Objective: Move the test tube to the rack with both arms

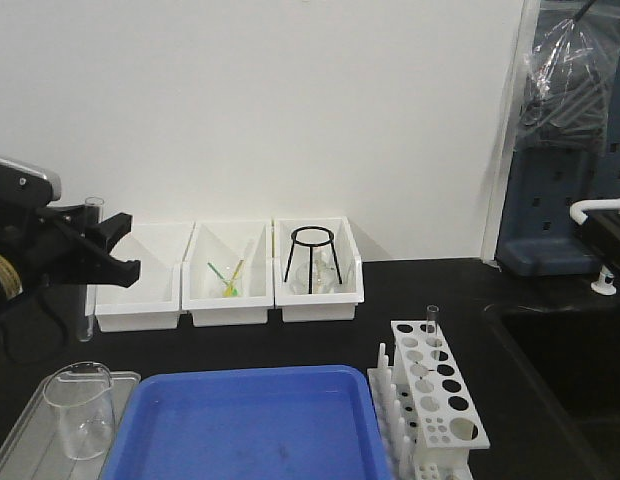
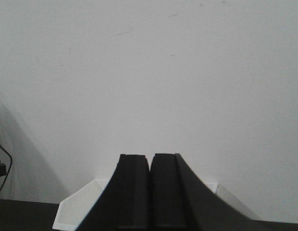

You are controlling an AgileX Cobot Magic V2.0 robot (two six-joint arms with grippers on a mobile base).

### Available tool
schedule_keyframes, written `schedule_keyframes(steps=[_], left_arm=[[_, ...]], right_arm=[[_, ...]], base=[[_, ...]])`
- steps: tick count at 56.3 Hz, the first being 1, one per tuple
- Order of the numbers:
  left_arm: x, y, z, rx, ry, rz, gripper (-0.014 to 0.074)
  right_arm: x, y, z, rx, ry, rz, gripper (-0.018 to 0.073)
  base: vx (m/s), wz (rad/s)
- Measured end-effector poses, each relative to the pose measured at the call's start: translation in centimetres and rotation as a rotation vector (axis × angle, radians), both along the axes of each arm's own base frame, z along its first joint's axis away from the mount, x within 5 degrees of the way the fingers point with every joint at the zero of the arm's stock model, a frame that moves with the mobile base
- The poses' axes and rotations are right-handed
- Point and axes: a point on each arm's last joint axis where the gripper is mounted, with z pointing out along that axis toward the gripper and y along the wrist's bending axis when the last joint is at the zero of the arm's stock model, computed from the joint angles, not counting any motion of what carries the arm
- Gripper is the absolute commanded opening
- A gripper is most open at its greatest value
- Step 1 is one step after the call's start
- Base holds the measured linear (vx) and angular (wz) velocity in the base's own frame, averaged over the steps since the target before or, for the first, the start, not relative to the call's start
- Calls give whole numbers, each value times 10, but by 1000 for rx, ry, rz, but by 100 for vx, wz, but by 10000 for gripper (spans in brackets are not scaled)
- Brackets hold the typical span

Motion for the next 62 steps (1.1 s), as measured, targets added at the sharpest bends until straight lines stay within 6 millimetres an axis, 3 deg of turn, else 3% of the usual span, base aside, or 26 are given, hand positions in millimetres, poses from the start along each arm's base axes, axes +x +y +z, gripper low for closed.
schedule_keyframes(steps=[17,34,43,52,62], left_arm=[[-2,-37,45,-21,-92,-74,-7],[-7,-61,52,-22,-93,-127,-7],[-10,-70,52,-23,-92,-152,-7],[-10,-71,53,-21,-88,-149,-7],[-10,-71,59,-23,-101,-146,-7]], right_arm=[[35,8,23,-107,-43,144,43],[63,12,16,-36,22,246,45],[73,31,23,-20,33,294,45],[78,52,39,122,129,272,45],[77,80,47,51,130,315,53]], base=[[0,0],[0,0],[0,0],[0,0],[0,0]])
